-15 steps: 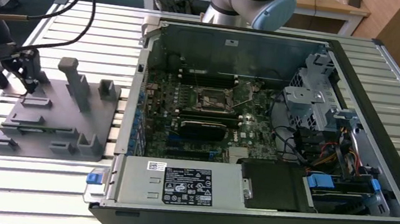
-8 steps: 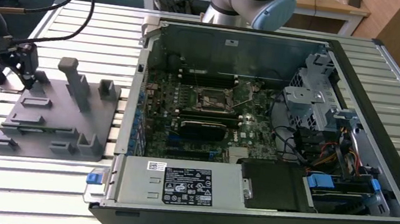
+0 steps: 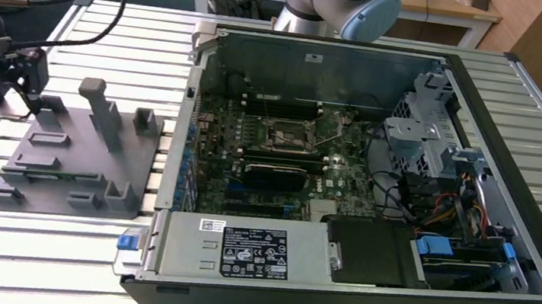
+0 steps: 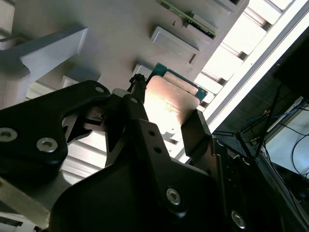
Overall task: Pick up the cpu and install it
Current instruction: 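Pick up the cpu and move it towards the insertion slot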
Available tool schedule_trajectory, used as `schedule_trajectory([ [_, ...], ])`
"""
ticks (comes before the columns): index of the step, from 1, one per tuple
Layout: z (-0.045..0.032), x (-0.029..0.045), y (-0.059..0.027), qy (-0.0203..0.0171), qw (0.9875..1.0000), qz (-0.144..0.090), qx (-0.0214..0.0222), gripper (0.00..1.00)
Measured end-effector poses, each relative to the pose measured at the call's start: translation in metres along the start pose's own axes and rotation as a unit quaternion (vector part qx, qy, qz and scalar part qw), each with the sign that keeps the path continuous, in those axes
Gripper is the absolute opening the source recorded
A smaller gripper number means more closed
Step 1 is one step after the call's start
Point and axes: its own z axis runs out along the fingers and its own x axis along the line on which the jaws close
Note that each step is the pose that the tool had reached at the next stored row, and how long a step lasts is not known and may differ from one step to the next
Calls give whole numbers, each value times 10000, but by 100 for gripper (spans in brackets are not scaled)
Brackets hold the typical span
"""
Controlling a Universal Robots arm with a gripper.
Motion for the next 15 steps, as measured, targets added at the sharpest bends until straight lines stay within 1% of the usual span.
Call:
schedule_trajectory([
  [6,-131,1,19,0,10000,0,0,54],
  [15,-353,2,50,-2,10000,0,0,54],
])
